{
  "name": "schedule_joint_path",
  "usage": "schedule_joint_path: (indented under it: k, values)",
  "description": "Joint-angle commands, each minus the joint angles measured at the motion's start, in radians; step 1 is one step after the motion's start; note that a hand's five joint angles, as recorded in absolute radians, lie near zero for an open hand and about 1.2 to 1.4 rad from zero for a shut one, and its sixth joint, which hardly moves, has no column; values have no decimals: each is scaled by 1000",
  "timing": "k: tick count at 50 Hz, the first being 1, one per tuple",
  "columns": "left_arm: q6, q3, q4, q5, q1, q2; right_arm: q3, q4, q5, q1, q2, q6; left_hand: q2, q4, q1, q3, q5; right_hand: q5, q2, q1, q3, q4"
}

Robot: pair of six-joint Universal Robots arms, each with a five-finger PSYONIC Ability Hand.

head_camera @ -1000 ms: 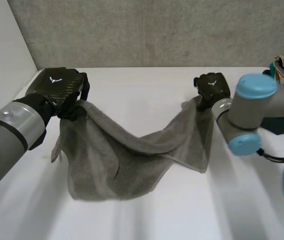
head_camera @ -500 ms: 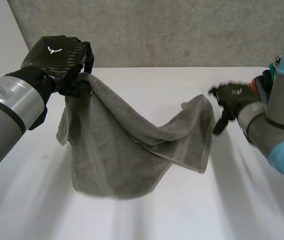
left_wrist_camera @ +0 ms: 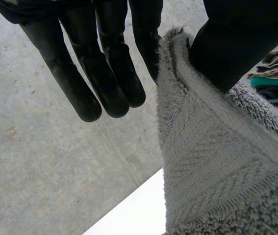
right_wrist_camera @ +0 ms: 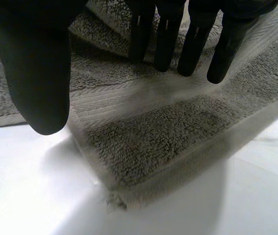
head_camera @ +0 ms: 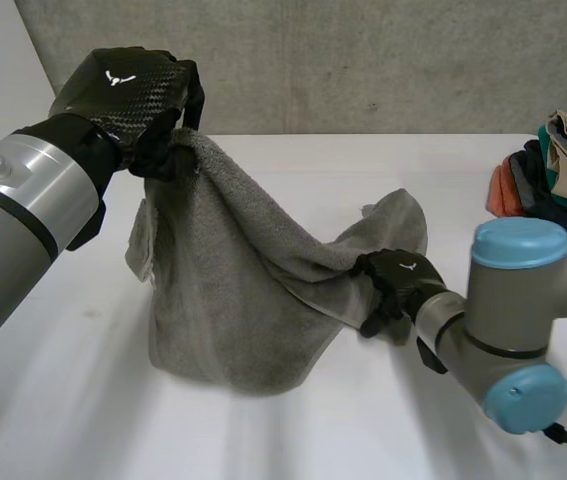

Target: Fold the laundry.

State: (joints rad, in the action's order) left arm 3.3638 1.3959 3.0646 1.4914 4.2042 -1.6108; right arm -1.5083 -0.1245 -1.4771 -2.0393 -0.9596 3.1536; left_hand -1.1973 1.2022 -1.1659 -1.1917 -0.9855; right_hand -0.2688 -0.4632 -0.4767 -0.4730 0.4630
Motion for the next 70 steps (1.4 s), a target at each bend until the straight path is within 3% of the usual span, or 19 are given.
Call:
schedule_joint_path:
  k: [1, 8, 10, 11, 12, 17, 22, 26, 30, 35, 39, 44, 51, 56, 62, 70]
  values:
    - [-3, 0, 0, 0, 4, 2, 88, 3, -66, -36, 74, 0, -199, 194, -230, -205, -236, -98, -78, -65, -69, 79]
    - [-6, 2, -1, 1, 5, 2, 151, 8, -80, -56, 143, -9, -199, 194, -230, -205, -236, -215, -195, -182, -185, 195]
    - [-6, 2, -1, 3, 8, 2, 152, 0, -83, -58, 144, -10, -199, 194, -230, -205, -236, -467, -447, -433, -437, 447]
    - [-6, 5, -1, 3, 13, 2, 152, -10, -86, -53, 140, -10, -199, 194, -230, -205, -236, -861, -841, -827, -831, 841]
    - [-6, 5, -1, 3, 14, 2, 151, -18, -89, -53, 137, -10, -199, 194, -230, -205, -236, -952, -932, -919, -922, 932]
    - [0, 17, -1, 6, 31, -1, 106, -53, -101, -50, 50, -17, -199, 194, -230, -205, -236, -953, -933, -920, -923, 933]
    - [11, 41, -6, 1, 72, -3, 73, -35, -68, 31, -163, -62, -199, 194, -230, -205, -236, -953, -933, -920, -923, 933]
    - [37, 67, -13, -8, 114, -17, 80, 90, 29, 112, -295, -168, -199, 194, -230, -205, -236, -953, -933, -920, -923, 933]
    - [107, 100, -17, -43, 155, -90, 125, 360, 127, 218, -372, -396, -199, 194, -230, -205, -236, -953, -933, -920, -923, 933]
    - [175, 107, -29, -98, 180, -196, 148, 624, 164, 264, -393, -653, -199, 194, -230, -205, -236, -953, -933, -920, -923, 933]
    - [200, 71, -55, -164, 175, -294, 158, 680, 159, 232, -380, -725, -199, 194, -230, -205, -236, -953, -933, -920, -923, 933]
    - [221, -60, -81, -191, 172, -408, 221, 566, 121, 206, -295, -670, -199, 194, -230, -205, -236, -953, -933, -920, -923, 933]
    - [229, -386, -27, -154, 185, -471, 512, 278, 31, 188, -105, -592, -199, 194, -230, -205, -236, -953, -933, -920, -923, 933]
    - [140, -592, 262, -148, 177, -454, 694, -124, 9, 179, -33, -509, -199, 194, -230, -205, -236, -953, -933, -920, -923, 933]
    - [17, -606, 505, -50, 166, -423, 648, -516, -31, 159, -60, -334, -199, 194, -230, -205, -236, -953, -933, -920, -923, 933]
    - [37, -493, 436, -20, 189, -425, 551, -523, -51, 142, -71, -308, -199, 194, -230, -205, -236, -953, -933, -920, -923, 933]
